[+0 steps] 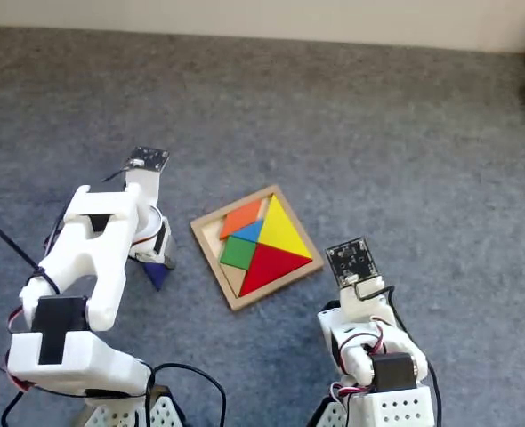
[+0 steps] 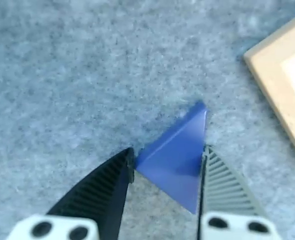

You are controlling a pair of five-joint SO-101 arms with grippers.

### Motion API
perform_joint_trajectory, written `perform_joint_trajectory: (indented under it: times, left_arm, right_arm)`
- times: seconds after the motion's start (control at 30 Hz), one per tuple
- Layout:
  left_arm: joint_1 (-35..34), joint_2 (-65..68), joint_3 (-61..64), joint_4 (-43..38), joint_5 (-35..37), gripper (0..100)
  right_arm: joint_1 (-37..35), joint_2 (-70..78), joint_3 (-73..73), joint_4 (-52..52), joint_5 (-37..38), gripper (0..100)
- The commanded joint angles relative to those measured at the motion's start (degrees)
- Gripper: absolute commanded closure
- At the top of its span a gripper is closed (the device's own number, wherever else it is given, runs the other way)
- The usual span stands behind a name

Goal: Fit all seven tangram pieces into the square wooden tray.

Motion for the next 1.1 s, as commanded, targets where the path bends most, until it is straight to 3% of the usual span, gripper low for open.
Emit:
perform_joint_trajectory:
  times: [0.0, 0.3, 0.53, 0.83, 1.07]
  left_arm:
    - [-0.04, 0.22, -1.63, 0.09, 0.18, 85]
    - [0.48, -9.71, -1.54, 4.75, 0.44, 92]
    - [8.66, -20.79, -1.63, 10.55, 1.23, 92]
    - [17.27, -21.05, -1.98, 6.51, 11.6, 92]
    - [20.88, -20.97, -2.07, 1.93, 12.84, 92]
  right_arm:
    - [0.4, 0.57, 7.96, 0.4, -0.09, 99.4]
    - [0.4, 0.57, 7.96, 0.4, -0.09, 99.4]
    - [0.4, 0.57, 7.96, 0.4, -0.09, 99.4]
    - [0.4, 0.57, 7.96, 0.4, -0.09, 99.4]
    - [0.4, 0.57, 7.96, 0.4, -0.09, 99.4]
